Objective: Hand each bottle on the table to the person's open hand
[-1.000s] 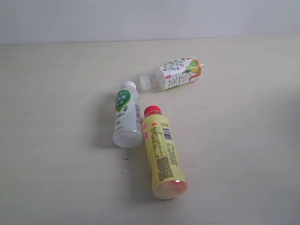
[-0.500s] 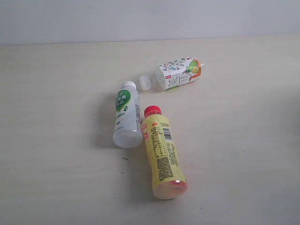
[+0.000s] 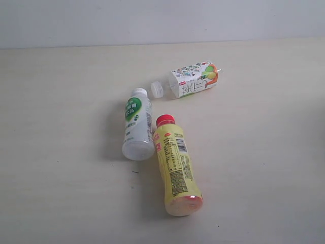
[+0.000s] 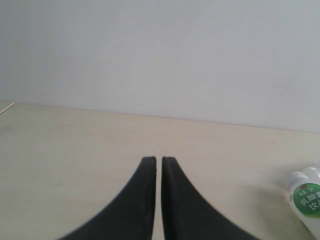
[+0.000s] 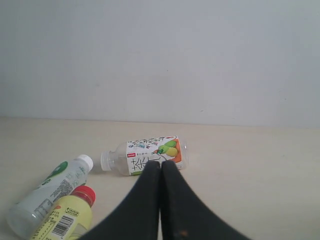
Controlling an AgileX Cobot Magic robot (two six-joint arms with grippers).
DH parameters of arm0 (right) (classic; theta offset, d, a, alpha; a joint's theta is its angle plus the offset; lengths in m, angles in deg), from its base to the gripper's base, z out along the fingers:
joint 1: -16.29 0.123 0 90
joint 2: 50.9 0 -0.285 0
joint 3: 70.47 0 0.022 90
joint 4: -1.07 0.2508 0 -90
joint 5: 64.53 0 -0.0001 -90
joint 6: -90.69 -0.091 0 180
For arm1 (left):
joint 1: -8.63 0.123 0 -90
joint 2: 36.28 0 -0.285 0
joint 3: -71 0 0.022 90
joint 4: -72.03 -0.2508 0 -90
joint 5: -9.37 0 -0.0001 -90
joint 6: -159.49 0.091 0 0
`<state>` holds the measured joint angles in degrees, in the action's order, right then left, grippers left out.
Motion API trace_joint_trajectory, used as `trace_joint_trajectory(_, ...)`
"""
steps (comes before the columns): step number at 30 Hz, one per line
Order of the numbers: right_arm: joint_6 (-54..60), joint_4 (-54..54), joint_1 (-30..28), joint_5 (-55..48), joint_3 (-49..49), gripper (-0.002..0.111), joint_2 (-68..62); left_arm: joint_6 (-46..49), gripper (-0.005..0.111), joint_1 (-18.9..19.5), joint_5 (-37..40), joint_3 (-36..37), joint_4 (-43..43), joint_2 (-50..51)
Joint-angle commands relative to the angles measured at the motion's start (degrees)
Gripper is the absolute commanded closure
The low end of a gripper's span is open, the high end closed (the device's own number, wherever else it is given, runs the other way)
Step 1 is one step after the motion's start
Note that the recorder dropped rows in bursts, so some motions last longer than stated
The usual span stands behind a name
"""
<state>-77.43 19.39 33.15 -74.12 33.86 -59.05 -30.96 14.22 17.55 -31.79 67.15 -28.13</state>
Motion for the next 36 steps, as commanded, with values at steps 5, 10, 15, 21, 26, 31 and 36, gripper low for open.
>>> trace_joint_trajectory(5,0.5,-0.3,0.0,0.7,-0.1,0.108,0.4,-0.3,0.100,0.0,0.0,0.0,0.2,-0.4)
trace_joint_trajectory(10,0.5,-0.3,0.0,1.2,0.0,0.108,0.4,-0.3,0.100,0.0,0.0,0.0,0.2,-0.4)
trace_joint_trajectory(15,-4.4,5.0,0.0,2.6,0.0,0.108,0.4,-0.3,0.100,0.0,0.0,0.0,0.2,-0.4)
trace_joint_trajectory(21,-4.8,7.4,0.0,4.2,0.0,0.108,0.4,-0.3,0.100,0.0,0.0,0.0,0.2,-0.4)
trace_joint_trajectory(26,-4.2,7.0,0.0,0.9,0.0,0.108,0.4,-0.3,0.100,0.0,0.0,0.0,0.2,-0.4)
trace_joint_trajectory(31,-4.2,6.6,0.0,1.1,0.0,0.108,0.4,-0.3,0.100,0.0,0.0,0.0,0.2,-0.4)
trace_joint_trajectory(36,-4.4,8.0,0.0,6.6,0.0,0.108,0.4,-0.3,0.100,0.0,0.0,0.0,0.2,-0.4)
